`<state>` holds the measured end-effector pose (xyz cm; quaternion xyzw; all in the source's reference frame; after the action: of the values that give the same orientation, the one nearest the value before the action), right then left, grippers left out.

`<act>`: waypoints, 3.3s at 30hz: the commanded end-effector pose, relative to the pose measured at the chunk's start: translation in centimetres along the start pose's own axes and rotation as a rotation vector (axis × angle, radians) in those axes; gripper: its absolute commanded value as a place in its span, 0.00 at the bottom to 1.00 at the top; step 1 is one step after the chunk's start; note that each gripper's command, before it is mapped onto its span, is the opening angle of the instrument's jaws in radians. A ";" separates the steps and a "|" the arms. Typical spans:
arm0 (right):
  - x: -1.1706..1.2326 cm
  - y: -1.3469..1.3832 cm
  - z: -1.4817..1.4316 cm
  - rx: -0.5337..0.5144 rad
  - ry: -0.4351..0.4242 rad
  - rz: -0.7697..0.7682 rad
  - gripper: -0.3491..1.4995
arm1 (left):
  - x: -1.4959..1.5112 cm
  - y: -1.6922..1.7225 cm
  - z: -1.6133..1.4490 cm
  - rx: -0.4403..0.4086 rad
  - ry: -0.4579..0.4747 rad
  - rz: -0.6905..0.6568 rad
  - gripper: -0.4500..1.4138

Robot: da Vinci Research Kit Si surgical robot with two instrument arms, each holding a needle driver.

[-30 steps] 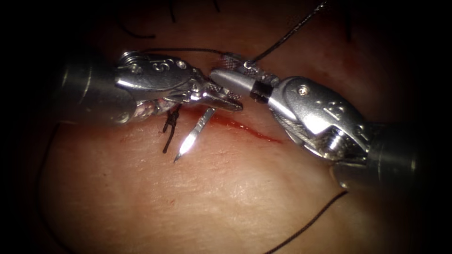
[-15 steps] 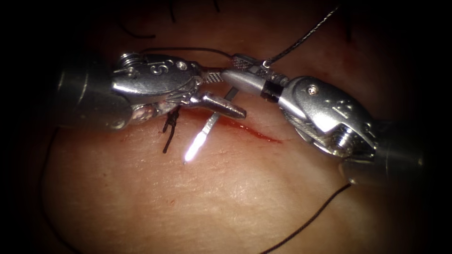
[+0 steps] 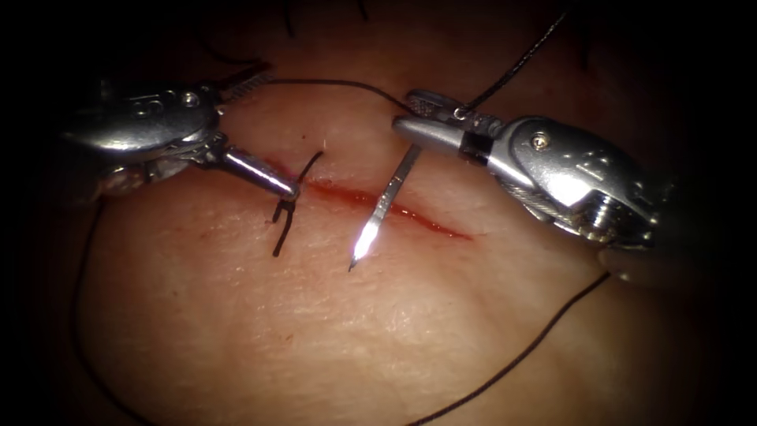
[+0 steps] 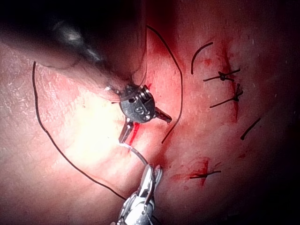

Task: Wound Closure
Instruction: Grab the needle again with the right gripper, then push the needle into the skin using the right gripper

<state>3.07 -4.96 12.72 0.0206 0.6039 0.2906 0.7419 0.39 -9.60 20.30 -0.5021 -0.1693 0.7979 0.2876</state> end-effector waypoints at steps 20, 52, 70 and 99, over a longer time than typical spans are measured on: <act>-0.07 0.29 0.15 -0.012 -0.034 -0.152 0.00 | -0.93 0.23 0.62 0.045 -0.147 0.219 0.72; -0.26 0.59 0.49 0.043 -0.056 -0.449 0.00 | -1.14 0.19 1.15 0.033 -0.228 0.181 0.27; -0.33 0.55 0.61 0.040 -0.095 -0.546 0.00 | -1.15 0.20 1.16 0.026 -0.237 0.170 0.27; -0.46 0.51 0.66 0.032 -0.111 -0.601 0.00 | -1.17 0.18 1.16 0.020 -0.246 0.160 0.26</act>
<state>3.36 -4.54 13.44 -0.1307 0.5447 0.0466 0.8270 -0.27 -10.38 21.48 -0.4090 -0.1534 0.8758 0.2052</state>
